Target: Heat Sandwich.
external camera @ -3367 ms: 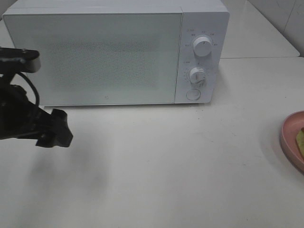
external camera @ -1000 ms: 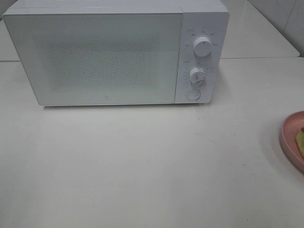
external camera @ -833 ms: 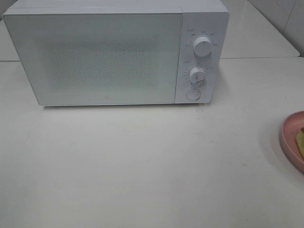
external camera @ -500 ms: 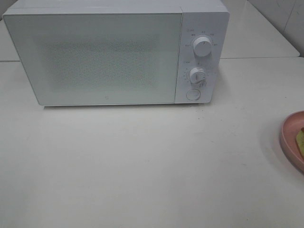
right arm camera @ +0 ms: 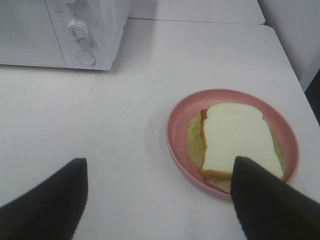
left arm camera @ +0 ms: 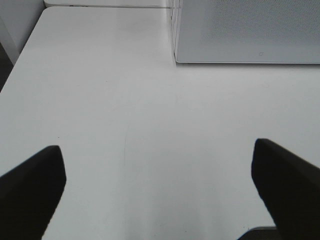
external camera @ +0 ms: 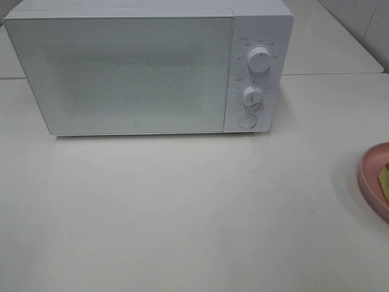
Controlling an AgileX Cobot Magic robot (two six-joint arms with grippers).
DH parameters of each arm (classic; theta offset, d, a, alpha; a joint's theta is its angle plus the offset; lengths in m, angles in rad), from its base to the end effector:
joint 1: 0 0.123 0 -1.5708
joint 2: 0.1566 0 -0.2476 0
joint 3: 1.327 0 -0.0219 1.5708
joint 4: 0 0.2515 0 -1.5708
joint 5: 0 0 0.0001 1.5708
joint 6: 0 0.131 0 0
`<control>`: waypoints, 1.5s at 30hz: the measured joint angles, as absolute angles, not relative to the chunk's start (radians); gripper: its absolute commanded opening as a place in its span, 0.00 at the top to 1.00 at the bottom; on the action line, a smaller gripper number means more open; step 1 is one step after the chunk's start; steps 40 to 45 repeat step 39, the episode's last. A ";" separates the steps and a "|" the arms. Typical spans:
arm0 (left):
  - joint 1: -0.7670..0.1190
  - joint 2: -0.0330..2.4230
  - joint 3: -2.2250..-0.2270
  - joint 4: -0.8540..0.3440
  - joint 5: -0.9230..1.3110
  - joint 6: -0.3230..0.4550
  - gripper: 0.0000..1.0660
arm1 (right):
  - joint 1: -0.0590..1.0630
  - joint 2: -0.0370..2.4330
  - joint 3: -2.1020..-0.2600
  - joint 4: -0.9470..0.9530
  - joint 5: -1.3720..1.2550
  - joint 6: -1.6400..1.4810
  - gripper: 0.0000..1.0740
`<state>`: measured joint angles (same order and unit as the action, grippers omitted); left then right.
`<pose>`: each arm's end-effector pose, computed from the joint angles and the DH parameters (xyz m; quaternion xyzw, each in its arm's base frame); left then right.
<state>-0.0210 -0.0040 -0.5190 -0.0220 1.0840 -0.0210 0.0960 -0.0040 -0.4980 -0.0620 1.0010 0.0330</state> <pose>0.0653 -0.0039 0.2629 0.0007 0.8533 -0.0219 0.5210 0.0724 0.0001 0.2663 -0.0260 0.8359 0.0043 0.5482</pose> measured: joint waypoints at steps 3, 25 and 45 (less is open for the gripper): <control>-0.021 -0.004 -0.519 -0.022 1.084 -0.021 0.10 | 0.096 -0.004 -0.498 -0.062 1.001 0.033 0.29; -0.021 -0.004 -0.519 -0.022 1.084 -0.021 0.10 | 0.096 -0.004 -0.498 -0.062 1.001 0.033 0.29; -0.021 -0.004 -0.519 -0.022 1.084 -0.021 0.10 | 0.096 -0.004 -0.498 -0.062 1.001 0.033 0.29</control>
